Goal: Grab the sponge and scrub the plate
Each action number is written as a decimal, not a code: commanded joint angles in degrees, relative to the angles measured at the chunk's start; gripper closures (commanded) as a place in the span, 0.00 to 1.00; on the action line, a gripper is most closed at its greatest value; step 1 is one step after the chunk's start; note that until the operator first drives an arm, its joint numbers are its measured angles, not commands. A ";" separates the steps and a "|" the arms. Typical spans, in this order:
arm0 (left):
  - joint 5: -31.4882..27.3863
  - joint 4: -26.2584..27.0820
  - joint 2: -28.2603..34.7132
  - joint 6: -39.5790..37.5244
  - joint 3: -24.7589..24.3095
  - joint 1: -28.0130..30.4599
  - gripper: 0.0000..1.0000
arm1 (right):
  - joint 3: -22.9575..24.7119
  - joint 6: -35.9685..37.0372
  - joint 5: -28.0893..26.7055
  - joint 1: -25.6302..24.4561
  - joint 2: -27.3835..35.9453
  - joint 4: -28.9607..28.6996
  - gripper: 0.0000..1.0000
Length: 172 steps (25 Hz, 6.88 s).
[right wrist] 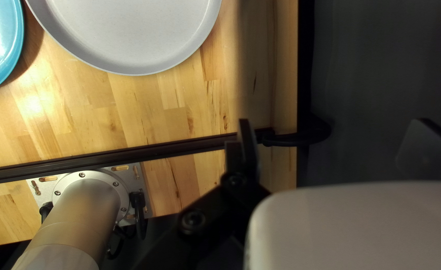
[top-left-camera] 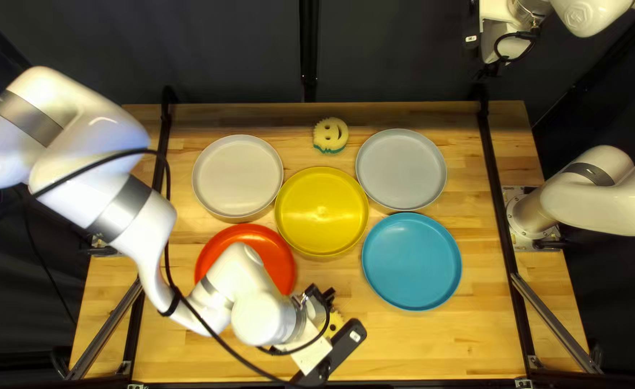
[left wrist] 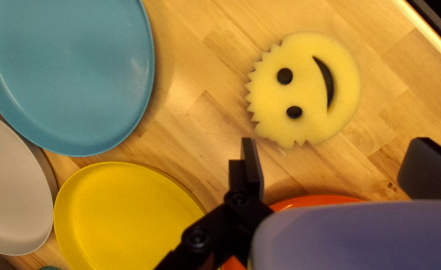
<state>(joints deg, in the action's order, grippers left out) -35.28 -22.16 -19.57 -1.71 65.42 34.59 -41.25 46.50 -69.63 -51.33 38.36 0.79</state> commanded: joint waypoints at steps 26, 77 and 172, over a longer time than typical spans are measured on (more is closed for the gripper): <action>8.74 -16.09 -2.73 -17.82 -5.51 -0.14 0.03 | 0.00 0.00 0.00 0.00 0.00 0.00 0.00; 8.01 -18.12 -2.94 -21.65 -6.19 -0.46 0.00 | 0.00 0.00 0.00 0.00 0.00 0.00 0.00; 6.18 15.88 19.52 3.38 -29.26 -4.81 1.00 | 0.00 0.00 0.00 0.00 0.00 0.00 0.00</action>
<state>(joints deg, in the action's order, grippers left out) -30.37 -6.17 0.31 2.38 37.04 29.28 -41.25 46.50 -69.63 -51.33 38.36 0.79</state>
